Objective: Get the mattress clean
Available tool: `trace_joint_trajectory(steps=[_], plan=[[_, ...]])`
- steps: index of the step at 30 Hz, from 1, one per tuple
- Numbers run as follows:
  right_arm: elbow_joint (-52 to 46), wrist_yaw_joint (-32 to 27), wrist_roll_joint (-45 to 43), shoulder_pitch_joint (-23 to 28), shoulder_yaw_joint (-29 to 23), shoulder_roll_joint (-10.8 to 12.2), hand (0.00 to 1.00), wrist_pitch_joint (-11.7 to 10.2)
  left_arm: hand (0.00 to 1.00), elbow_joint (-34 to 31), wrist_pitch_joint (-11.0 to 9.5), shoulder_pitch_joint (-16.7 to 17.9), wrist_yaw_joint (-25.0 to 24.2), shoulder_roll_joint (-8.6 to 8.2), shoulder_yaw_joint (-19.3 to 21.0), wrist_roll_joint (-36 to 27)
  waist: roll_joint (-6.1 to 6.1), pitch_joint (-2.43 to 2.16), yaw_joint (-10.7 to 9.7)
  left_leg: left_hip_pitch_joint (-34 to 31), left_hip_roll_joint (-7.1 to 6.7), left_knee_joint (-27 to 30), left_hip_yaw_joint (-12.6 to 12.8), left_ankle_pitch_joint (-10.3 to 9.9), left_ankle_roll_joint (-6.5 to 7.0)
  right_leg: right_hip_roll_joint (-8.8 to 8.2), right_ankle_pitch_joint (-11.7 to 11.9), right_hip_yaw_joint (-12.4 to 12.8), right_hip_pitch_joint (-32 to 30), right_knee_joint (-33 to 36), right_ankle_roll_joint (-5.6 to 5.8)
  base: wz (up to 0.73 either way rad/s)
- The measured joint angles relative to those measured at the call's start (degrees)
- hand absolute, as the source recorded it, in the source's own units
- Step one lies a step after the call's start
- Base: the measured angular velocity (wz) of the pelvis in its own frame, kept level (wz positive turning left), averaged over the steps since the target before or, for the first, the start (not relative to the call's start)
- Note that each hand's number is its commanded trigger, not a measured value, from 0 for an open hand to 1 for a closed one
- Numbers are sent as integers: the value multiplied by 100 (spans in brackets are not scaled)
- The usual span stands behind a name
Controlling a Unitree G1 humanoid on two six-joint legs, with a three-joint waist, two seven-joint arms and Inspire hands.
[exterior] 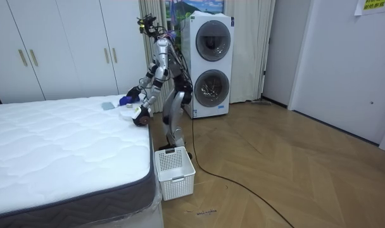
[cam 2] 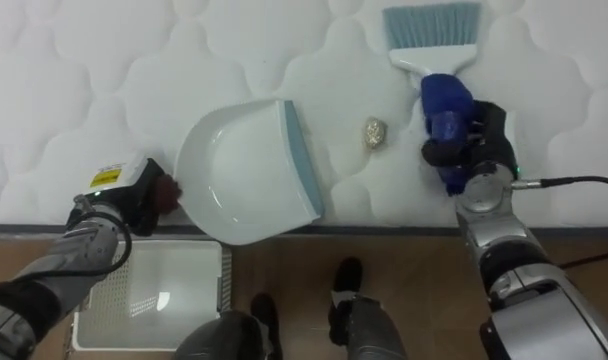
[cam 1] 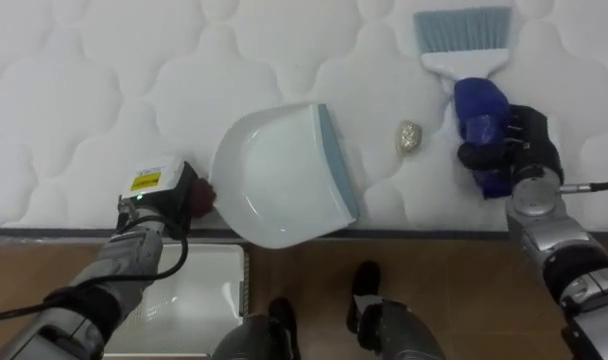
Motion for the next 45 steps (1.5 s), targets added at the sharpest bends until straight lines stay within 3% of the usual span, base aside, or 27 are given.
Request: trace_joint_trajectory(steps=[9,26,33,35,39,42,45], plan=[[91,-59,0,-34,8,92,100,328,100,-12,22,-22,13,0,-81,-2,-5,-2,-19,-17,-16,17,-21,-1,-1,-20,-11,1,-12,32,6,0],[136,-78,33,22,9,104,100,319,100,-2,29,-61,19,0,-113,0,-40,-13,-24,-29,-20,50,-22,-1,-1,-34,-11,11,-25,66,6,0],[178,-76,-704,17,-39,-11,100,342,100,-15,29,-97,45,56,-110,40,-193,-22,-61,-63,-39,96,-9,3,0,-130,-62,1,-101,204,-11,1],[215,-76,-1066,10,-79,-69,100,424,100,-28,29,-112,78,133,-111,123,-323,-21,-64,-71,-29,125,-8,3,-1,-123,-60,-1,-104,220,-21,0],[305,-82,-1735,-131,-93,-361,100,587,100,-46,36,-130,193,175,-109,151,-473,-24,-49,-177,-16,232,-14,1,-1,-105,-52,-5,-154,237,-26,2],[303,-117,-2569,-281,-89,-594,100,751,100,-145,154,-135,214,229,-109,273,-618,-37,-54,-206,-4,278,-13,5,7,-102,-9,-19,-174,231,-45,-4],[295,-184,-3128,-391,166,-827,100,915,100,-212,211,-136,233,331,-188,280,-731,-35,-37,-214,53,350,-22,-1,8,-32,33,-15,-134,197,-60,-2]])
